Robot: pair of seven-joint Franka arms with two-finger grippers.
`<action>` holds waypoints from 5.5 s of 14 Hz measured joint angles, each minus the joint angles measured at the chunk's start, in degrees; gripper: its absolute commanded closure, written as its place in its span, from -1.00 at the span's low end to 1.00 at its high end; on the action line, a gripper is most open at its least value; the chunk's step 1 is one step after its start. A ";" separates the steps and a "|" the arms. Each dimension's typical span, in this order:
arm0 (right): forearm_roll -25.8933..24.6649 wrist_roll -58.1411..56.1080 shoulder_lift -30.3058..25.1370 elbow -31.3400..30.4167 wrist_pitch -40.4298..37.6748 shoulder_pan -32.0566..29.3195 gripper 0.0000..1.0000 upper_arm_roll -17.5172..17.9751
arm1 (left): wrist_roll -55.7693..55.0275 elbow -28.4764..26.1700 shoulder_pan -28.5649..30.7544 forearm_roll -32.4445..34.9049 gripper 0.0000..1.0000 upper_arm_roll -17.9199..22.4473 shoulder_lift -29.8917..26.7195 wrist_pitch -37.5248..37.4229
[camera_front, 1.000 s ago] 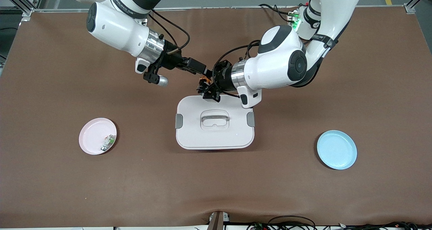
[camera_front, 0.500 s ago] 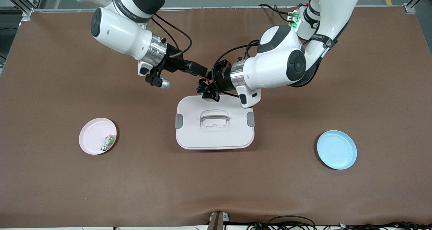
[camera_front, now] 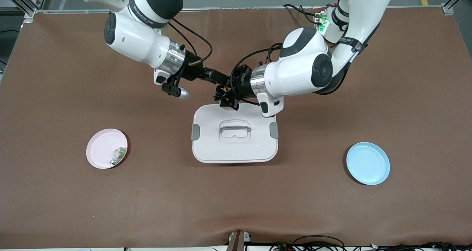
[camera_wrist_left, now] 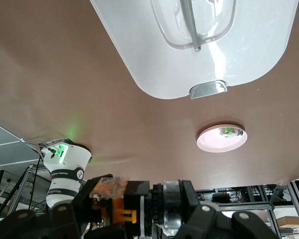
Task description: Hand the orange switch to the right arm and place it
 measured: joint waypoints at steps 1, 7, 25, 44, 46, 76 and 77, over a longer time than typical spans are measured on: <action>0.00 -0.01 0.00 0.01 0.01 0.00 -0.04 0.00 | 0.00 0.00 0.00 0.05 1.00 0.00 0.00 0.06; -0.10 -0.15 0.01 0.25 0.26 0.00 0.88 -0.03 | 0.00 -0.01 -0.06 0.07 1.00 0.01 0.01 0.25; -0.09 -0.19 0.39 0.56 0.04 0.00 0.97 -0.24 | 0.09 0.70 0.29 4.38 -1.00 0.27 0.01 0.62; -36.68 -57.49 0.32 0.76 -21.34 -20.19 0.97 -1.84 | 41.46 1.57 26.87 37.11 -1.00 1.03 -1.57 -6.06; -39.22 -66.20 0.59 0.65 -21.11 -24.67 0.97 -1.95 | 50.21 1.65 30.57 38.80 -1.00 1.02 -2.14 -8.41; -50.07 -120.33 27.85 5.22 3.34 -42.83 0.79 -1.70 | 79.71 -1.48 31.15 33.04 -1.00 12.59 -25.52 -35.55; -50.11 -120.34 28.17 5.22 3.34 -42.83 0.79 -1.67 | 80.22 -3.02 26.74 31.23 -1.00 18.07 -26.97 -35.54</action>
